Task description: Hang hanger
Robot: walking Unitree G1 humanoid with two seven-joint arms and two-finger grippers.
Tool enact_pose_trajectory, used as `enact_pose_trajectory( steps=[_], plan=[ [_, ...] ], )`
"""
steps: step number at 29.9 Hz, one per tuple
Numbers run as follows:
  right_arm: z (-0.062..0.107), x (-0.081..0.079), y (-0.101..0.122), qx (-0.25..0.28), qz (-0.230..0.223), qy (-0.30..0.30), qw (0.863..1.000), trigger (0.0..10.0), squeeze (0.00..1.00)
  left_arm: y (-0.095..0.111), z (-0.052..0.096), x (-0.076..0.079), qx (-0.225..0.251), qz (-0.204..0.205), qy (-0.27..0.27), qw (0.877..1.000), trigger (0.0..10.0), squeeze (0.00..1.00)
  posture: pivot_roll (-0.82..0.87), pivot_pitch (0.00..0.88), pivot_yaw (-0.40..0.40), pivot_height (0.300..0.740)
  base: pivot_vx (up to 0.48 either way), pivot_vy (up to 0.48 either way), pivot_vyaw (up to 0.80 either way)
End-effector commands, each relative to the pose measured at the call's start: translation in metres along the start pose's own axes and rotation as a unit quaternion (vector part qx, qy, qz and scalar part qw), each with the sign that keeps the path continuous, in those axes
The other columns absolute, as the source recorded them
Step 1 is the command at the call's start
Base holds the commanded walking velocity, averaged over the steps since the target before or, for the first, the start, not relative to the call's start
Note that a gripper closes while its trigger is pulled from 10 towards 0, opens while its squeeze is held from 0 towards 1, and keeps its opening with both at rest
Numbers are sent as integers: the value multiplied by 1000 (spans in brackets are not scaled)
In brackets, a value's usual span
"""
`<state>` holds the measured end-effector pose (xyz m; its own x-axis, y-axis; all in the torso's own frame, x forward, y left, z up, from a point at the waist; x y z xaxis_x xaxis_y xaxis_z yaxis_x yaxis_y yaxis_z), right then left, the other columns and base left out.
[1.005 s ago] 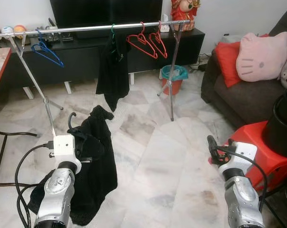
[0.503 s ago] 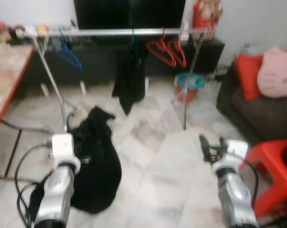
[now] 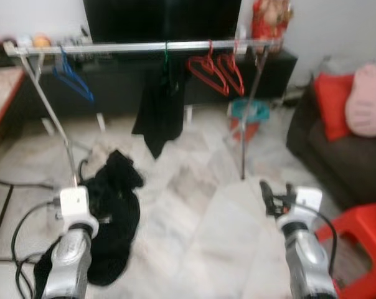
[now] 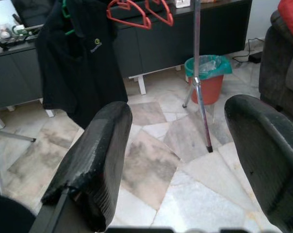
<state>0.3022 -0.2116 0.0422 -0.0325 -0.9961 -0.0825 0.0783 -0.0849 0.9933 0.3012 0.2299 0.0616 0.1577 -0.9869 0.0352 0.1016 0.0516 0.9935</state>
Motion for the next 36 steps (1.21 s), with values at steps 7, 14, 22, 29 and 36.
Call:
enact_pose_trajectory(
  steps=[7,14,22,29,36],
  plan=[
    [2,5,-6,-10,-3,-4,1000,10000,0,10,-5,9,24,4,-10,1000,10000,0,40,0,-29,740,435,0,561],
    [2,3,-9,-14,1,-1,1000,10000,0,11,-8,9,27,3,-12,1000,10000,0,43,0,-30,740,443,0,0],
    [0,7,-8,-16,-12,-12,1000,10000,0,16,-12,15,33,2,-19,999,10000,0,37,0,-34,740,446,0,400],
    [2,14,-10,-18,-10,-28,999,10000,0,15,-13,15,34,-6,-18,999,10000,0,36,0,-36,740,446,0,0],
    [1,18,-9,-19,-17,-45,999,10000,0,15,-13,20,32,-10,-27,999,10000,0,34,0,-34,740,445,0,0]
  ],
)
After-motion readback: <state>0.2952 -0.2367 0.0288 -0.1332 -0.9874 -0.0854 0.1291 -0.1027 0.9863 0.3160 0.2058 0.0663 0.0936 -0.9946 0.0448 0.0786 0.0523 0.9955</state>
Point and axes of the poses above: a point about 5 cm out from each wrist's last joint towards the gripper, its own z axis pointing back from the gripper into the wrist, its own y axis along the axis of the wrist's last joint, x = y × z, the point moved 2 cm from there along -z, pointing out of the wrist towards the gripper, and after that the axes turned 2 degrees about z, right-handed, at the moved point
